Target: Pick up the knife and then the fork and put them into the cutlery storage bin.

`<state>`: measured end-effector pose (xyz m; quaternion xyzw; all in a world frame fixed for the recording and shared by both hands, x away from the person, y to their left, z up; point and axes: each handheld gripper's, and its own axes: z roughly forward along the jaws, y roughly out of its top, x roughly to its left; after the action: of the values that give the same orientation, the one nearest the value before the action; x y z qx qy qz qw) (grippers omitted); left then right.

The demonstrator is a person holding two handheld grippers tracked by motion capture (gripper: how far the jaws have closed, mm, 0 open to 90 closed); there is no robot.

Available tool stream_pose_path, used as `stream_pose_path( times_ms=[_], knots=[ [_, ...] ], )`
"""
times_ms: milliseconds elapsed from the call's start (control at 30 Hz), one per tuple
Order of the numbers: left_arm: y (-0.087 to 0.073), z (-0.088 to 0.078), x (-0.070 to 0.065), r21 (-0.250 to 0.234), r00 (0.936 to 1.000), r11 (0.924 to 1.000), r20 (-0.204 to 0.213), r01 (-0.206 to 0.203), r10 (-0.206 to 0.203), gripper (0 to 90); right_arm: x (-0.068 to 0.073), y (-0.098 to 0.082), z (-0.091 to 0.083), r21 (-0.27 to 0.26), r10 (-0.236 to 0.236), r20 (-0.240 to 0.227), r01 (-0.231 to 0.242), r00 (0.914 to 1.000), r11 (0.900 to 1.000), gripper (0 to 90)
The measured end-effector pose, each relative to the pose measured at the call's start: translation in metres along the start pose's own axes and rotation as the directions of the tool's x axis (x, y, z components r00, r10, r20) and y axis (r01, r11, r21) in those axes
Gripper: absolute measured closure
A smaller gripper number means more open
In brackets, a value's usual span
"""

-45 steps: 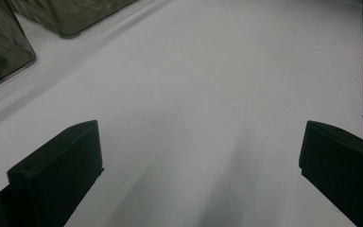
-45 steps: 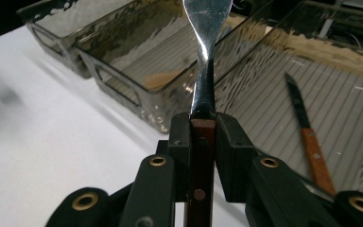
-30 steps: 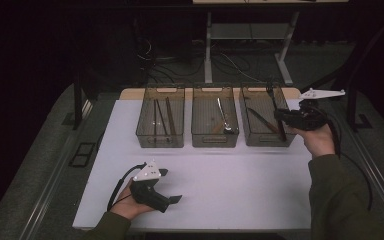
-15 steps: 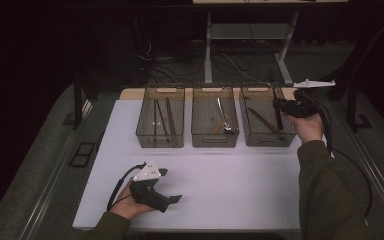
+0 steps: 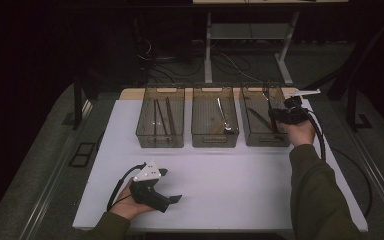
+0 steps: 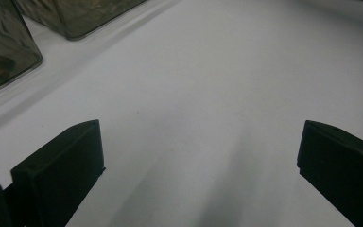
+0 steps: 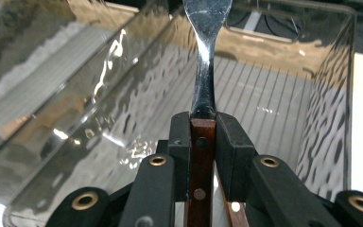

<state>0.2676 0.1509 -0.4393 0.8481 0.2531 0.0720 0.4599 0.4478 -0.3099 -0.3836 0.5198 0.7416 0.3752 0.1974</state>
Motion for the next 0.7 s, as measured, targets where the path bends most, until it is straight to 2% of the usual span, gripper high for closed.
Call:
stream_pose_path(
  times_ms=[167,267,433,467,533,700],
  knots=[
    [0.0,0.001,0.0,0.003,1.0,1.0,0.001,-0.004,0.004,0.0,0.001,-0.004,0.006,0.054,-0.001,-0.002,0.002,1.0,0.999,77.0],
    [0.0,0.0,0.0,0.003,1.0,1.0,0.0,-0.003,0.003,0.0,0.003,-0.006,0.01,0.091,-0.009,0.011,0.008,0.9999,0.996,76.9],
    [0.0,0.0,0.0,0.003,1.0,1.0,0.0,-0.003,0.003,0.0,0.004,-0.006,0.014,0.128,-0.011,-0.002,0.011,0.9999,0.992,75.6],
    [0.0,0.0,0.0,0.002,1.0,1.0,0.0,-0.002,0.002,0.0,0.004,-0.006,0.014,0.124,-0.009,0.006,0.008,0.9999,0.992,73.3],
    [0.0,0.0,0.0,0.003,1.0,1.0,0.0,-0.001,0.001,0.0,0.002,-0.006,0.013,0.113,0.011,-0.009,-0.01,0.9999,0.994,67.5],
    [0.0,0.0,0.0,0.003,1.0,1.0,0.001,-0.002,0.002,0.0,0.003,-0.006,0.01,0.106,0.007,-0.014,-0.005,0.9999,0.994,56.9]
  ],
)
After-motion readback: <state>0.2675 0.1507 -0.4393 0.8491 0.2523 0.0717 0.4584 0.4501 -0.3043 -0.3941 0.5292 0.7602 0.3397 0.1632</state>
